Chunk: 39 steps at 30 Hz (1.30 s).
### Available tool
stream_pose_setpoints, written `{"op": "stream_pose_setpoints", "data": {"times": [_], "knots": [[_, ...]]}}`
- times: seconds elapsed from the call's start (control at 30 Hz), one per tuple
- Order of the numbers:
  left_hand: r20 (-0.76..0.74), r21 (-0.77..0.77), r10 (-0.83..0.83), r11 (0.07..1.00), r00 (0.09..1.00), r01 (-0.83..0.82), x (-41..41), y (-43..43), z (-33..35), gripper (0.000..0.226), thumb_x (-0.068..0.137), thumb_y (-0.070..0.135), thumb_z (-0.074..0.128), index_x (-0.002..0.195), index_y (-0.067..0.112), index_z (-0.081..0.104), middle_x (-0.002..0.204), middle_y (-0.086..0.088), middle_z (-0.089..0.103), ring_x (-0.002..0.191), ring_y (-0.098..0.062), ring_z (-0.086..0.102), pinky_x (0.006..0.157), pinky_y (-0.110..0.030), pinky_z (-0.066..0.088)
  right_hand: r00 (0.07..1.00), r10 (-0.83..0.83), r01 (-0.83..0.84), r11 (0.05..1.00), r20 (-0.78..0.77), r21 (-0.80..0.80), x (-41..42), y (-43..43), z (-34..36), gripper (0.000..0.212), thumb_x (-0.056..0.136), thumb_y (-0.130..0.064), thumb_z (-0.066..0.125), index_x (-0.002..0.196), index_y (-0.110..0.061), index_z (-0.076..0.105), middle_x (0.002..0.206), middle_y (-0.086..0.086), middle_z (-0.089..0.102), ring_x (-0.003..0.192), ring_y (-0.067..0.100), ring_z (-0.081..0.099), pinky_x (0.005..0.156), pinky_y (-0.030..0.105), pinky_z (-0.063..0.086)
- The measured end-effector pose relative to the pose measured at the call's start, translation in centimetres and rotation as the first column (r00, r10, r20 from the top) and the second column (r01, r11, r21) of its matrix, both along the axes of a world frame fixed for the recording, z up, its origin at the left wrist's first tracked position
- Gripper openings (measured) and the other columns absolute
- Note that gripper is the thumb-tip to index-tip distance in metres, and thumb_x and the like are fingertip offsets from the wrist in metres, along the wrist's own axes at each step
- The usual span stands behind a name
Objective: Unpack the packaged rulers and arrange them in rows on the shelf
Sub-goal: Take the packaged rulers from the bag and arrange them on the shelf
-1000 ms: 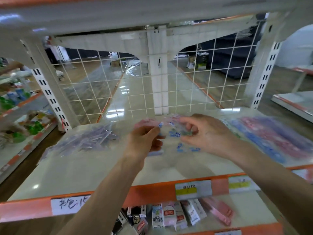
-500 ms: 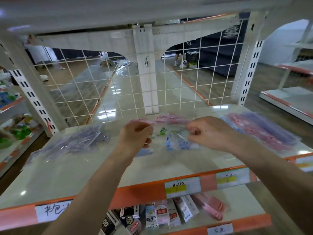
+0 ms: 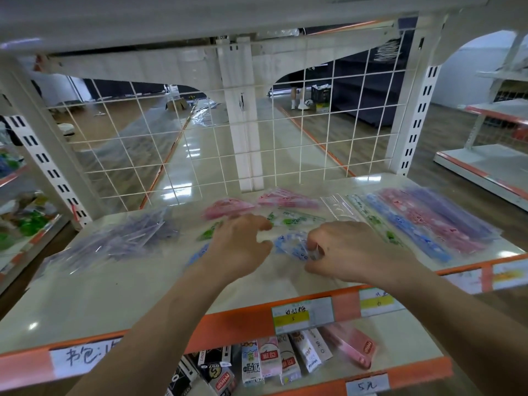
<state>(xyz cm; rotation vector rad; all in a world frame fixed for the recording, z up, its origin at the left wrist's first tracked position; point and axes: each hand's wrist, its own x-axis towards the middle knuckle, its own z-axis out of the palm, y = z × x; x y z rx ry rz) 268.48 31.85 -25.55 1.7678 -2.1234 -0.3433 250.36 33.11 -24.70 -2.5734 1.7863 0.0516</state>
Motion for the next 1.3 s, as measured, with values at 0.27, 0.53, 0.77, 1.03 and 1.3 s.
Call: {"op": "stream_pose_setpoints", "data": {"times": [0.27,0.53,0.77,1.03,1.3], "knots": [[0.225,0.012,-0.085,0.996,0.971,0.084,-1.3,-0.1,-1.3,0.037,0.091,0.033,0.056,0.127,0.025,0.055,0.129,0.003,0.057,0.126,-0.018,0.037,0.104,-0.035,0.023,0.993,0.103,-0.101,0.994,0.053,-0.044,-0.8,-0.2,-0.3,0.024,0.092,-0.031,0.053,0.115,-0.030,0.059,0.109,-0.005,0.057,0.101,0.016,0.055,0.076,0.028,0.039],[0.236,0.027,-0.102,0.995,0.966,0.099,-1.3,-0.1,-1.0,0.045,0.087,0.042,0.060,0.129,0.027,0.054,0.125,0.005,0.058,0.126,-0.018,0.037,0.110,-0.038,0.020,0.997,0.050,-0.054,0.996,0.059,0.065,-0.7,-1.3,-0.1,0.041,0.080,-0.049,0.059,0.115,-0.028,0.056,0.114,-0.002,0.053,0.108,0.020,0.050,0.078,0.030,0.038],[0.263,-0.014,-0.070,0.997,0.962,0.076,-2.1,-0.5,-1.2,0.041,0.090,0.045,0.057,0.127,0.027,0.056,0.125,0.007,0.059,0.122,-0.017,0.042,0.110,-0.040,0.022,0.994,0.058,-0.066,0.995,0.089,0.081,-1.1,-2.6,-0.4,0.013,0.088,-0.033,0.056,0.095,-0.022,0.060,0.095,-0.001,0.061,0.088,0.019,0.056,0.071,0.031,0.044],[0.289,-0.028,-0.092,0.994,0.953,0.104,-2.3,-1.3,-1.2,0.035,0.093,0.042,0.054,0.125,0.030,0.058,0.126,0.008,0.060,0.120,-0.016,0.043,0.107,-0.038,0.025,0.993,0.026,-0.039,0.993,0.112,0.115,-1.0,-3.0,-0.5,0.009,0.088,-0.028,0.058,0.087,-0.019,0.058,0.096,0.002,0.057,0.088,0.022,0.055,0.072,0.033,0.043],[0.321,-0.040,-0.089,0.993,0.943,0.107,-3.0,-1.5,-1.1,0.024,0.095,0.036,0.052,0.116,0.032,0.064,0.118,0.004,0.063,0.115,-0.020,0.047,0.106,-0.039,0.027,0.997,0.025,-0.035,0.991,0.072,0.127,-0.7,-3.0,0.0,0.018,0.092,-0.020,0.054,0.107,-0.024,0.065,0.106,0.003,0.053,0.100,0.023,0.055,0.073,0.026,0.032]]}}
